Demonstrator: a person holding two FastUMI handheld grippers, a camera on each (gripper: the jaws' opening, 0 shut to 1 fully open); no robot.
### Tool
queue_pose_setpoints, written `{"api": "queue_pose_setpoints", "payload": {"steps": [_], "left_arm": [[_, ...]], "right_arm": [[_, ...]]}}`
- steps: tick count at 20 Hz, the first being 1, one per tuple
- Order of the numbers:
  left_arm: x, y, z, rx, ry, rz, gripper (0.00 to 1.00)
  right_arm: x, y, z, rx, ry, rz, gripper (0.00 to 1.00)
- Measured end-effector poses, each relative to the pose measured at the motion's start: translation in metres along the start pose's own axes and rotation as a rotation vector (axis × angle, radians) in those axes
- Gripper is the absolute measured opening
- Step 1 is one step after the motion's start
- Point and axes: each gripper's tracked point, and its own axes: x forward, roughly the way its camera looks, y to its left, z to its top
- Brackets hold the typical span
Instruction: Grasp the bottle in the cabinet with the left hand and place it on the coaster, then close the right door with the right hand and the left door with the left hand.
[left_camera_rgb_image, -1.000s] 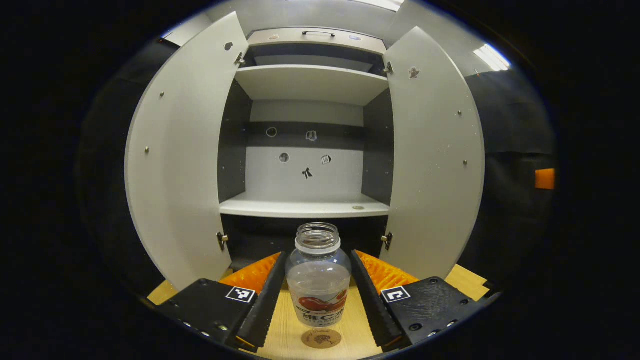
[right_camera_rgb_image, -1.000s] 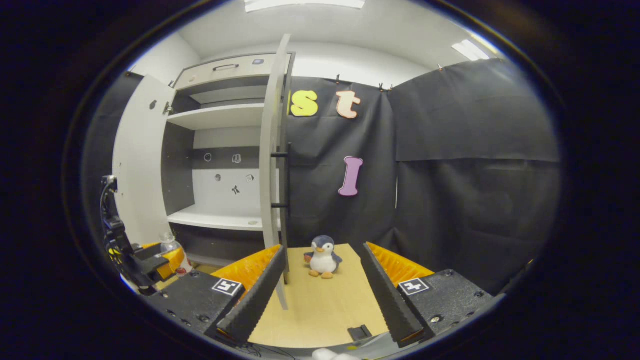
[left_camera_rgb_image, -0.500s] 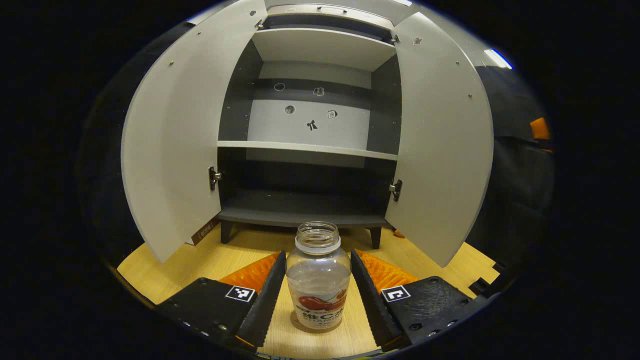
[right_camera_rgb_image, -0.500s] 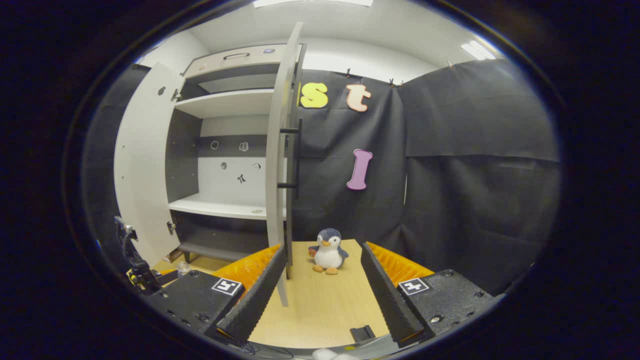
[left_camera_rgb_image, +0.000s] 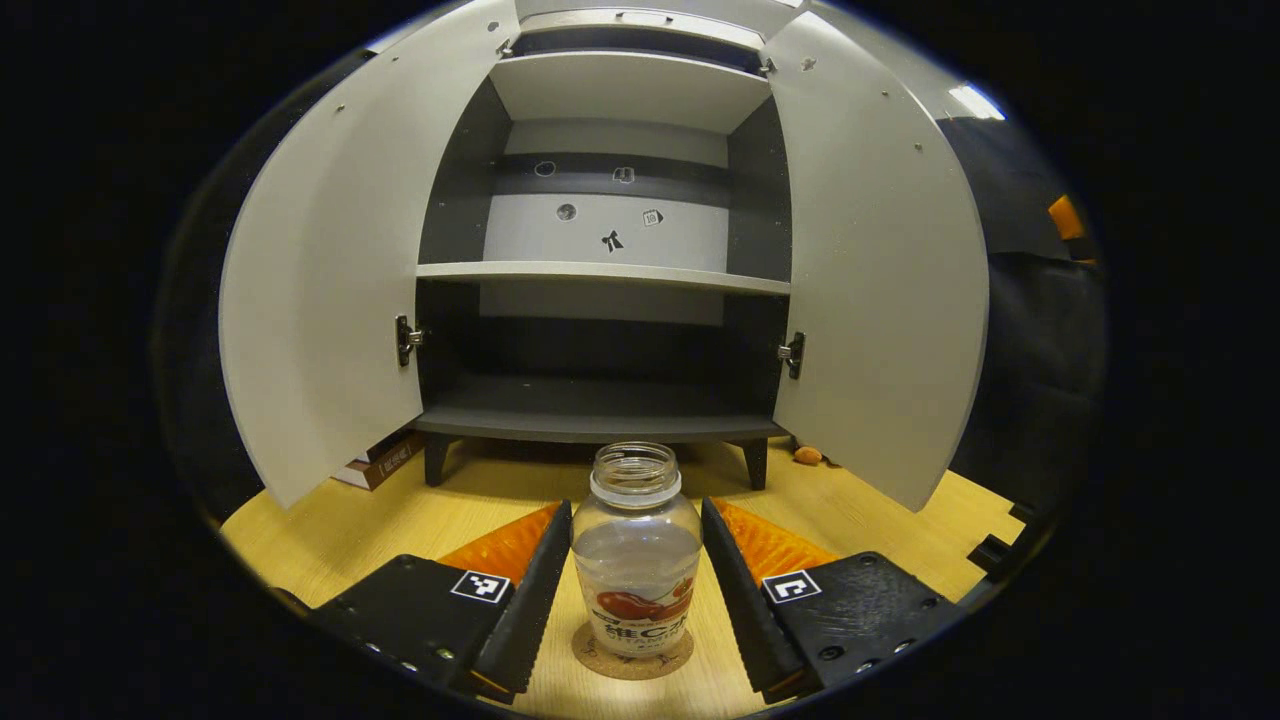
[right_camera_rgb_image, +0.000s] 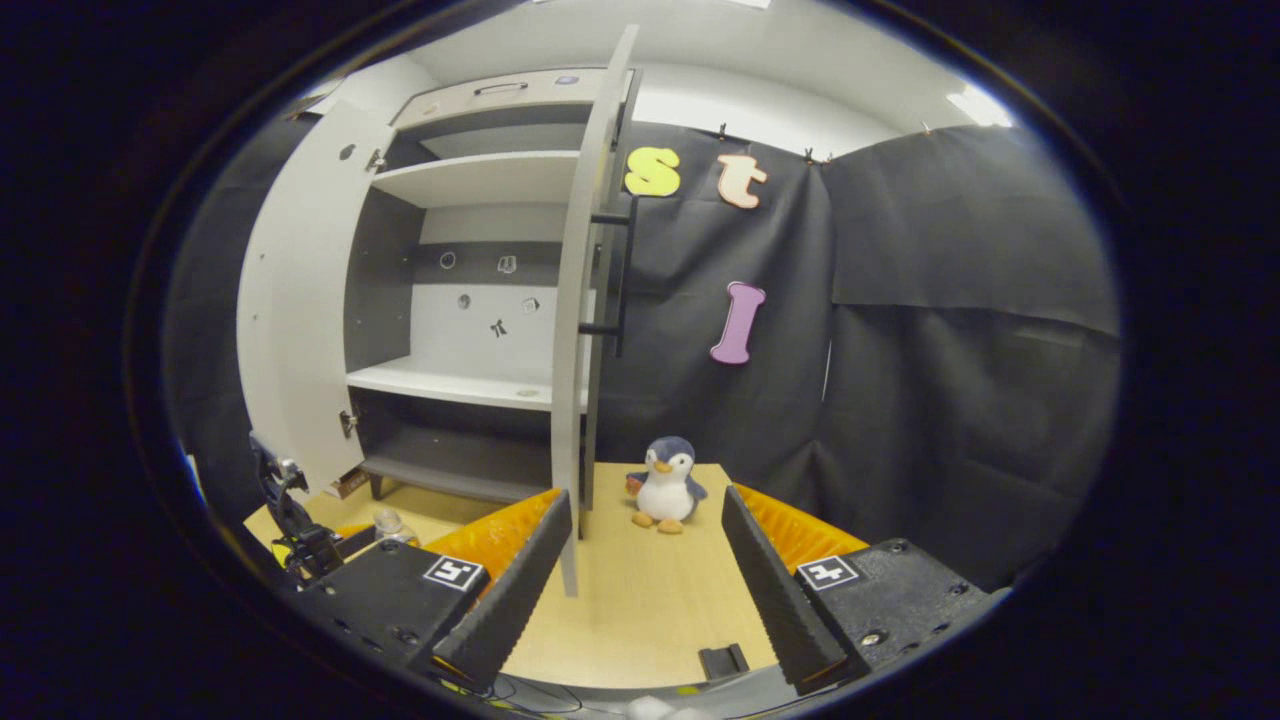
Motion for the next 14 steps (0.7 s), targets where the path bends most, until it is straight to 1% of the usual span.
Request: {"api": "queue_pose_setpoints", "payload": {"steps": [1, 2, 3, 5, 8, 10, 12, 14], "left_arm": [[0.000, 0.001, -0.004, 0.019, 0.002, 0.004, 0.76], [-0.001, 0.002, -0.007, 0.024, 0.007, 0.008, 0.76], [-0.003, 0.002, -0.003, 0.023, -0.017, 0.006, 0.76], [-0.003, -0.002, -0.007, 0.033, -0.008, 0.001, 0.76], [-0.005, -0.005, -0.008, 0.047, -0.007, -0.008, 0.78], [-0.007, -0.009, -0.006, 0.052, -0.022, -0.025, 0.83], [-0.011, -0.006, -0.002, 0.067, -0.027, -0.013, 0.92], [-0.013, -0.002, 0.002, 0.069, -0.036, -0.002, 0.95]], "right_arm": [[0.000, 0.000, -0.002, -0.007, 0.004, 0.000, 0.99], [0.000, -0.001, -0.004, -0.011, 0.007, 0.000, 0.99], [-0.001, 0.000, -0.005, -0.013, 0.011, 0.004, 0.99], [-0.001, 0.001, -0.006, -0.014, 0.014, 0.008, 0.99], [-0.001, 0.005, -0.005, -0.016, 0.015, 0.014, 0.99], [-0.003, 0.006, -0.002, -0.026, 0.010, 0.016, 0.99], [-0.005, 0.004, 0.003, -0.035, -0.001, 0.009, 0.99], [-0.007, 0.003, 0.006, -0.039, -0.010, 0.004, 0.99]]}}
